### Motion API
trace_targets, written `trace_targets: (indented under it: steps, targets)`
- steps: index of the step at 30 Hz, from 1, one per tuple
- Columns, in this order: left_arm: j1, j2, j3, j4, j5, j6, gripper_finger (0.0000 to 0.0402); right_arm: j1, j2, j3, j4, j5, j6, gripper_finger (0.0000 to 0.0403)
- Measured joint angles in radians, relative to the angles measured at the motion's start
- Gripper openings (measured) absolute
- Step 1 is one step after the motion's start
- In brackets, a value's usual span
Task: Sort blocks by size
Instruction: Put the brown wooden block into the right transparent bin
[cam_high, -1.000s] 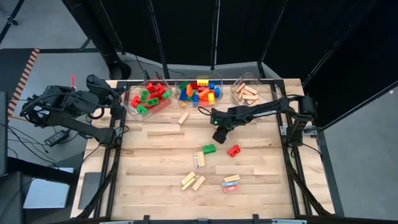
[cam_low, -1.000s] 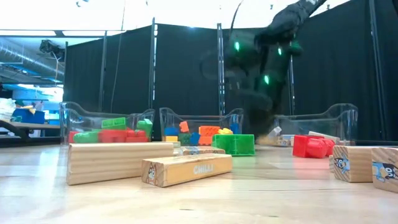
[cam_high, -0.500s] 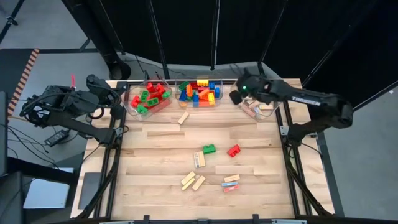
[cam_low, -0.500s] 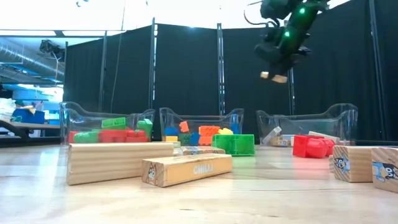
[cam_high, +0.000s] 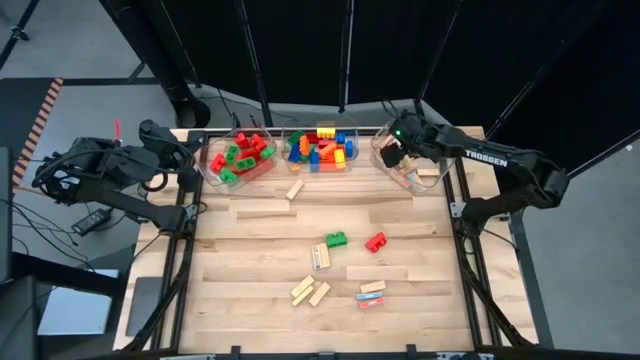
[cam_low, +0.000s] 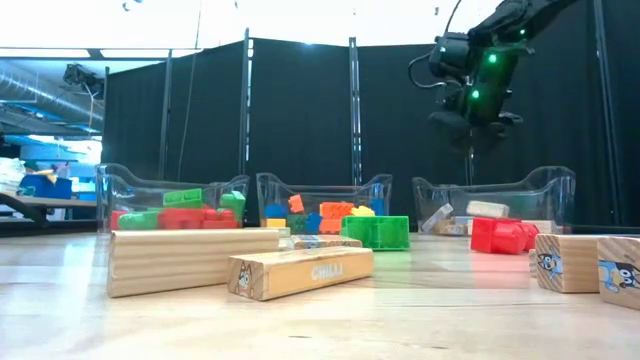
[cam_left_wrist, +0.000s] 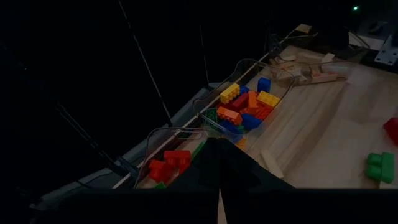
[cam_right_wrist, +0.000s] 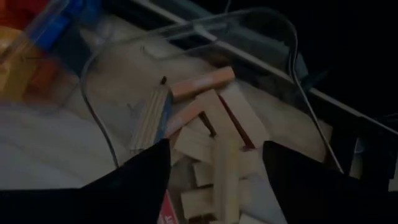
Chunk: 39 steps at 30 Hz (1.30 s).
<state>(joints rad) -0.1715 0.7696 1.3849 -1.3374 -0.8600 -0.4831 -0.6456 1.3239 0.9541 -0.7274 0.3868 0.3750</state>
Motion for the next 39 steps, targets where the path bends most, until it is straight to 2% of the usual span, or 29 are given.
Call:
trace_targets:
  steps: [3,5,7,9,14,17,25,31,35,39]
  targets:
    - [0.000,0.000,0.000,0.000,0.000,0.000,0.0004,0.002,-0.003,0.029,0.022,-0.032,0.007,0.0279]
    - [0.000,0.000,0.000,0.000,0.000,-0.001,0.0004,0.030,-0.012,0.044,0.118,-0.138,-0.030,0.0281]
    - [0.000,0.000,0.000,0.000,0.000,-0.004,0.0004,0.084,-0.009,0.057,0.282,-0.277,-0.051,0.0277]
    - [0.000,0.000,0.000,0.000,0.000,-0.004,0.0004,0.154,0.016,0.058,0.447,-0.362,-0.064,0.0268]
    - [0.000,0.001,0.000,0.000,0.000,-0.003,0.0004,0.324,0.165,0.064,0.742,-0.407,-0.335,0.0246]
    - [0.000,0.001,0.000,0.000,0.000,-0.004,0.0004,0.368,0.290,0.140,0.730,-0.415,-0.424,0.0238]
    - [0.000,0.001,0.000,0.000,0.000,-0.019,0.0004,0.377,0.634,0.522,0.522,-0.526,-0.435,0.0231]
    - [0.000,0.001,0.000,-0.001,0.006,-0.019,0.0004,0.415,0.799,0.734,0.446,-0.537,-0.458,0.0219]
    - [0.000,0.001,0.000,-0.001,0.006,-0.019,0.0004,0.440,0.891,0.803,0.442,-0.493,-0.440,0.0200]
    - [0.000,0.001,0.000,-0.002,0.006,-0.019,0.0004,0.456,0.970,0.845,0.419,-0.384,-0.380,0.0172]
